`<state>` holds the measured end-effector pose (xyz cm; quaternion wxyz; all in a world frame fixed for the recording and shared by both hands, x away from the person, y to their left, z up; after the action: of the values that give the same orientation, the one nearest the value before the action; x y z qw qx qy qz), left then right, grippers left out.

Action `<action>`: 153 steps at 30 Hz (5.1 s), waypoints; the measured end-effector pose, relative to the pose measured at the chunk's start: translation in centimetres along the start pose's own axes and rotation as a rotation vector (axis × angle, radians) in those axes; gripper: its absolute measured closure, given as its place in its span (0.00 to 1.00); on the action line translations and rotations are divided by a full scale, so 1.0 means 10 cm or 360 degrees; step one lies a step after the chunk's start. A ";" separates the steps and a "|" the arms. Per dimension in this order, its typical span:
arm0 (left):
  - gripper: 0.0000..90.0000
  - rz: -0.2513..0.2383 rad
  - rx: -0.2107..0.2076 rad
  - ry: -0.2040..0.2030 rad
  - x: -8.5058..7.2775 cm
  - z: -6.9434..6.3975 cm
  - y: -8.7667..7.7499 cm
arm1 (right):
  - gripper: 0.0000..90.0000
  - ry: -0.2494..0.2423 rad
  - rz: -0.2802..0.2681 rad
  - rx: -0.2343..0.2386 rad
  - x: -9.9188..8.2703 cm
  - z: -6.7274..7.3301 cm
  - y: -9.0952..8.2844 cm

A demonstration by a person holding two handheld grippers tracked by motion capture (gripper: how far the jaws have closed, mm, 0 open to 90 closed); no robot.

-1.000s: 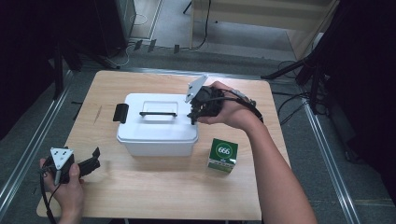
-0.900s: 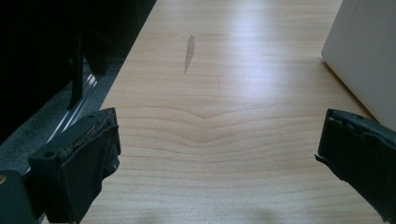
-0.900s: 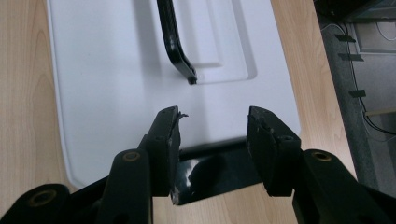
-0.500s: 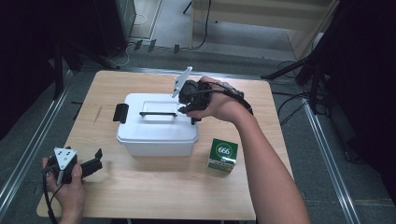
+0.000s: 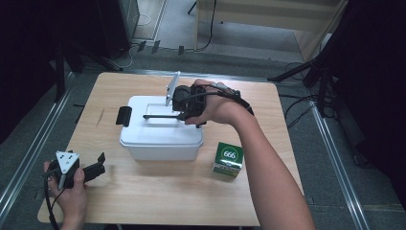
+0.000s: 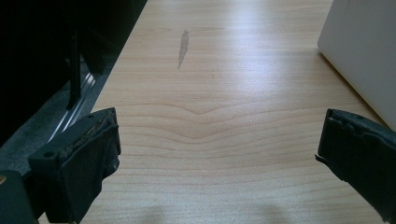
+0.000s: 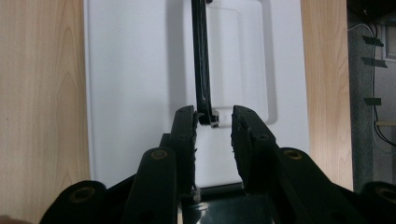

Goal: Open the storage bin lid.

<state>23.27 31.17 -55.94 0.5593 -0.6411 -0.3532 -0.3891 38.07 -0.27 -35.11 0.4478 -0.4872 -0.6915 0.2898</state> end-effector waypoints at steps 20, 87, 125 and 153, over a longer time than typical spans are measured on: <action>0.00 0.0002 0.0016 -0.0029 0.01 0.02 0.01 | 0.87 -0.0093 0.0104 0.0024 0.25 0.02 0.20; 0.00 0.0006 0.0030 -0.0027 0.01 0.00 0.02 | 0.94 -0.0056 0.0105 -0.0085 0.19 -0.25 -0.18; 0.00 0.0012 0.0010 -0.0014 0.01 0.00 0.01 | 0.94 0.0304 0.0191 -0.0256 -1.26 -0.47 -0.68; 0.00 0.0008 0.0007 -0.0012 0.00 0.00 0.01 | 0.94 0.0566 0.0338 -0.0330 -2.21 -0.43 -0.48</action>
<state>23.38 31.14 -55.95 0.5603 -0.6423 -0.3546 -0.3844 42.70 -22.73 -36.64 0.4772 -0.6440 -0.5726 0.1723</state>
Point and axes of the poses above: each handheld gripper's, and its own axes: y roughly forward along the jaws, x roughly out of its top, z roughly to its left, the point moved 2 cm from there along y, roughly forward along the jaws, and after that the axes turned 10 degrees about -x, right-handed, at the moved point
